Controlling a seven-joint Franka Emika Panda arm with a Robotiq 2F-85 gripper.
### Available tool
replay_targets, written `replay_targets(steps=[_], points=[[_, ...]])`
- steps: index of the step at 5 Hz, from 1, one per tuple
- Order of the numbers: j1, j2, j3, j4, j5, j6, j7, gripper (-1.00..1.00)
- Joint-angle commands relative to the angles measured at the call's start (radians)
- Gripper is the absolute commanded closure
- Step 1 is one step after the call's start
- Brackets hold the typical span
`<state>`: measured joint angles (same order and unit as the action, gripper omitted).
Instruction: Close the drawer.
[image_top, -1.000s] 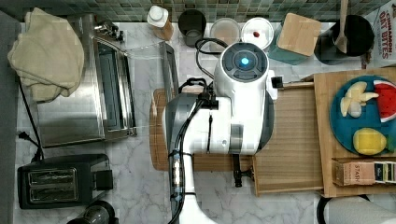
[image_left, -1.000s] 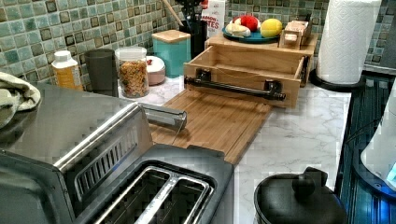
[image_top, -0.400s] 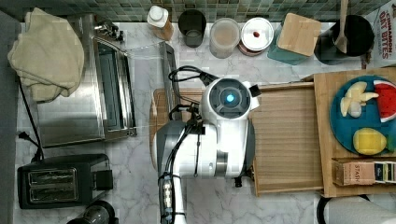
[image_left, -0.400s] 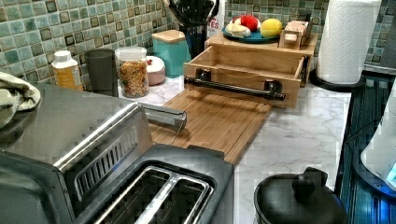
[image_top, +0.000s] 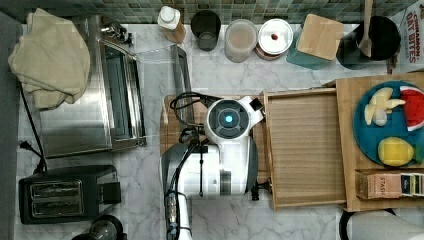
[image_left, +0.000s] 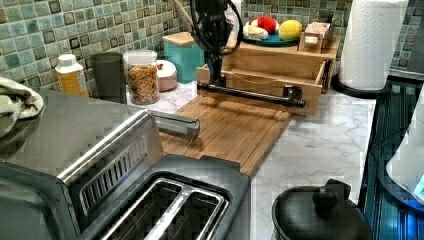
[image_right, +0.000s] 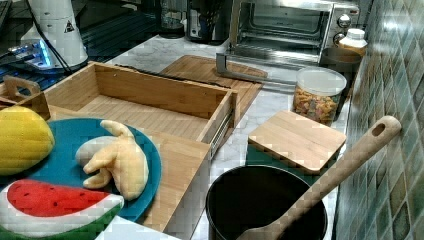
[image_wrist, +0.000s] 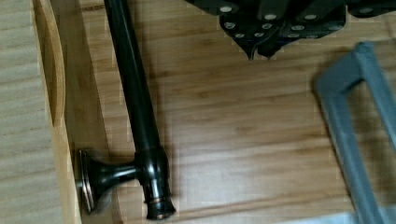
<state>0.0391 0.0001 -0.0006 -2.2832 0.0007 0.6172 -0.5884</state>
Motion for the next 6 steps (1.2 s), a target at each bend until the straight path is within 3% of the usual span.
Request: replay_targets(steps=[1, 2, 4, 6], points=[[0.006, 0.03, 0.009, -0.105, -0.235, 0.13, -0.03, 1.0], [-0.028, 0.042, 0.039, -0.13, -0.266, 0.181, -0.009, 1.0], [0.001, 0.05, -0.014, -0.17, -0.371, 0.248, 0.095, 1.0], [-0.064, 0.074, -0.066, -0.171, -0.372, 0.313, -0.017, 1.0]])
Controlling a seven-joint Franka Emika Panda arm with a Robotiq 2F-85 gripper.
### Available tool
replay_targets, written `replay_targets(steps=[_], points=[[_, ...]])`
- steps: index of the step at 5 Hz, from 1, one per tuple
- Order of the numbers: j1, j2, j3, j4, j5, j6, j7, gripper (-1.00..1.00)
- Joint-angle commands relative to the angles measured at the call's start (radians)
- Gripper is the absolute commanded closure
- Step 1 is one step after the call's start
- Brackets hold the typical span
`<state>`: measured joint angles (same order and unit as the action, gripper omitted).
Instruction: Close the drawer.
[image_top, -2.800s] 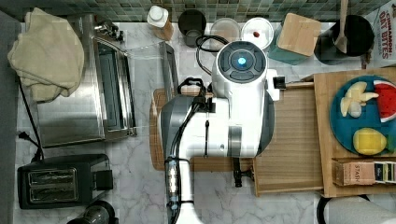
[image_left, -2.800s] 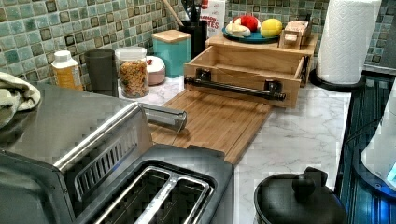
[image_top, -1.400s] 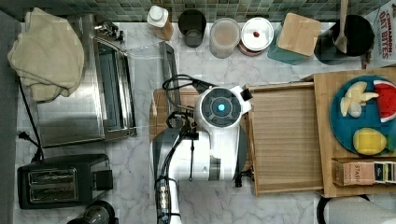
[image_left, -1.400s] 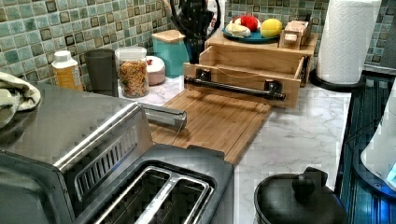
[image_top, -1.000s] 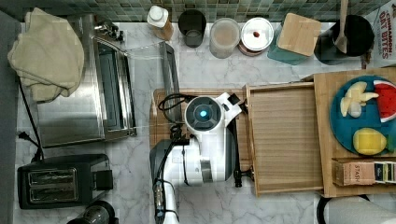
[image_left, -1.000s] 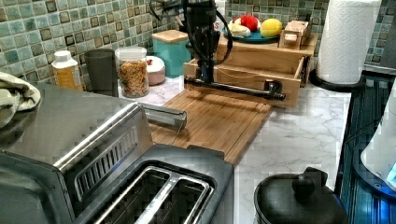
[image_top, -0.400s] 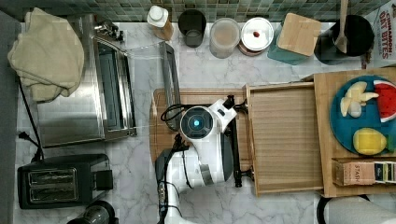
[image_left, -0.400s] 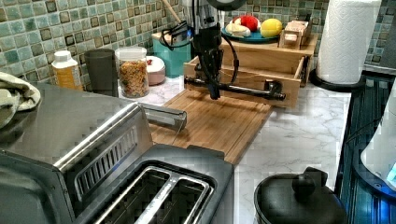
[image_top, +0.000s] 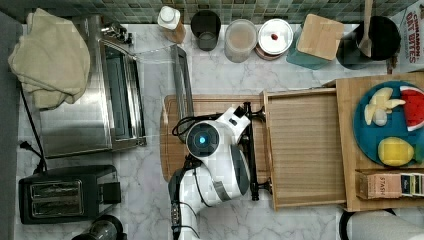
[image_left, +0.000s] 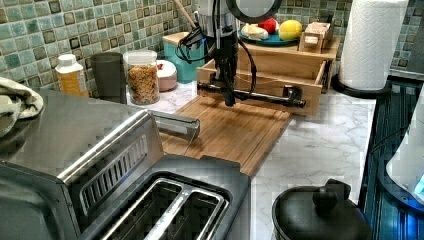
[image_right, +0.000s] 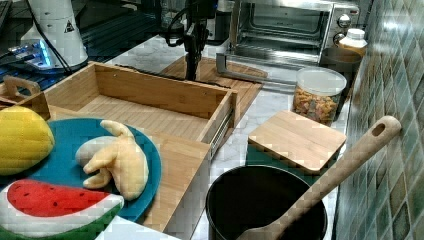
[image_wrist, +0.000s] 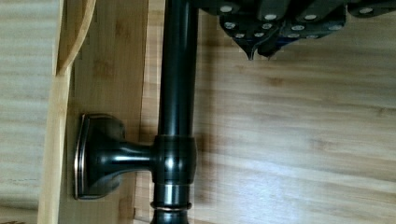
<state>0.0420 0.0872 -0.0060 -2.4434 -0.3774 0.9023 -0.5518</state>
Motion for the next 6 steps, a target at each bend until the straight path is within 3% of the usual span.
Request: replay_targets(steps=[1, 2, 4, 6], points=[[-0.112, 0.007, -0.076, 0.003, 0.046, 0.013, -0.131, 1.0], [-0.153, 0.007, -0.136, 0.027, 0.007, 0.006, -0.234, 1.0], [-0.286, 0.104, -0.253, 0.197, 0.025, -0.026, -0.5, 1.0], [-0.392, 0.15, -0.326, 0.329, 0.034, -0.048, -0.616, 1.0]])
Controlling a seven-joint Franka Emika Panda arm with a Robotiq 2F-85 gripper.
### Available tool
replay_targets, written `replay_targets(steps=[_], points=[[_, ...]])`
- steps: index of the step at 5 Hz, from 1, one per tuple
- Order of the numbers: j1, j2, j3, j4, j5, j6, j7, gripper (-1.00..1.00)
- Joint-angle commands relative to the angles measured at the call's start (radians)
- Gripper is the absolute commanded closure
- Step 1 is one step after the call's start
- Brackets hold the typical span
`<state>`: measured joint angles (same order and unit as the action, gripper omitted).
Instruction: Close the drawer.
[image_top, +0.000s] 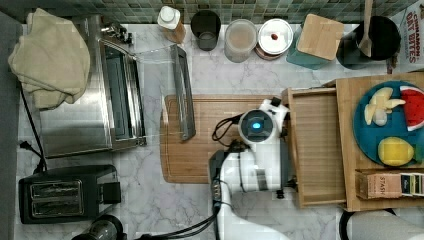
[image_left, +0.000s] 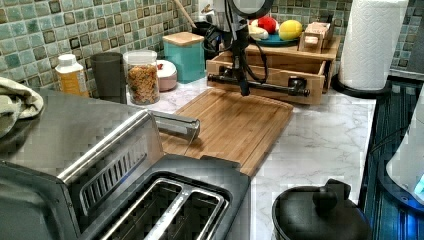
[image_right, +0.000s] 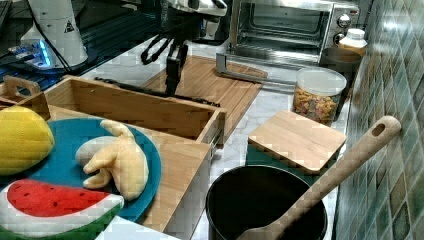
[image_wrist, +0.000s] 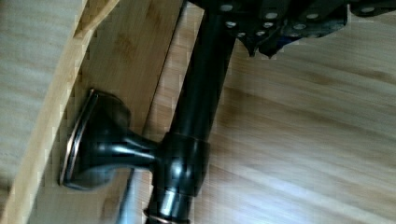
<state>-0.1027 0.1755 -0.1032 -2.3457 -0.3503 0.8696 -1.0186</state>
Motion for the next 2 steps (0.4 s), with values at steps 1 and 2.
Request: replay_targets(steps=[1, 2], points=[[-0.293, 0.055, -0.232, 0.234, 0.018, 0.028, -0.191, 1.0], [-0.303, 0.028, -0.232, 0.191, 0.022, 0.064, -0.156, 1.0]])
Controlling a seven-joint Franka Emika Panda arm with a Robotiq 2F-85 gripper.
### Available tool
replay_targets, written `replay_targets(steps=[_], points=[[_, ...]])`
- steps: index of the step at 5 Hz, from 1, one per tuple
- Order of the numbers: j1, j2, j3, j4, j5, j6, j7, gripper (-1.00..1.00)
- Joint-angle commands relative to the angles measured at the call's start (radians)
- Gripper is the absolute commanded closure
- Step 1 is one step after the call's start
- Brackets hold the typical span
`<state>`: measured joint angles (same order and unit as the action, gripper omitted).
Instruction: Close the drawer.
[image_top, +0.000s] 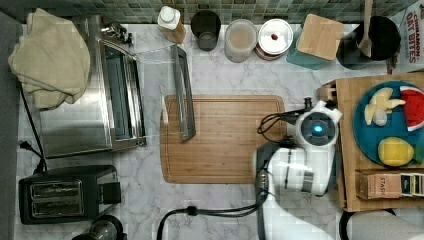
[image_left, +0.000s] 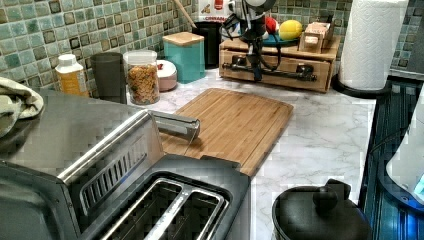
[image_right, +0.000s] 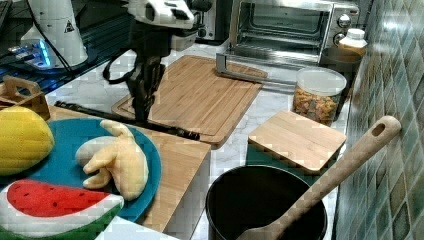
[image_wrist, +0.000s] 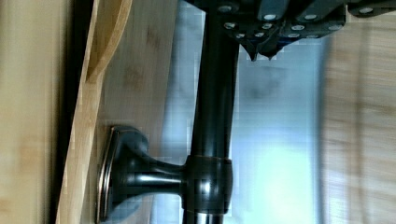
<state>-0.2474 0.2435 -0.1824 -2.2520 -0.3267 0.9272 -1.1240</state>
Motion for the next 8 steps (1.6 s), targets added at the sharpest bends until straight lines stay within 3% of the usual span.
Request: replay_targets(steps=[1, 4, 6, 7, 8], points=[[-0.196, -0.102, -0.108, 0.081, 0.197, -0.123, -0.235, 1.0], [-0.165, -0.1, -0.14, 0.081, 0.204, -0.122, -0.24, 1.0], [-0.167, -0.1, -0.138, 0.081, 0.204, -0.123, -0.24, 1.0], [-0.196, -0.101, -0.108, 0.081, 0.197, -0.123, -0.235, 1.0], [-0.175, -0.101, -0.13, 0.081, 0.202, -0.122, -0.238, 1.0]])
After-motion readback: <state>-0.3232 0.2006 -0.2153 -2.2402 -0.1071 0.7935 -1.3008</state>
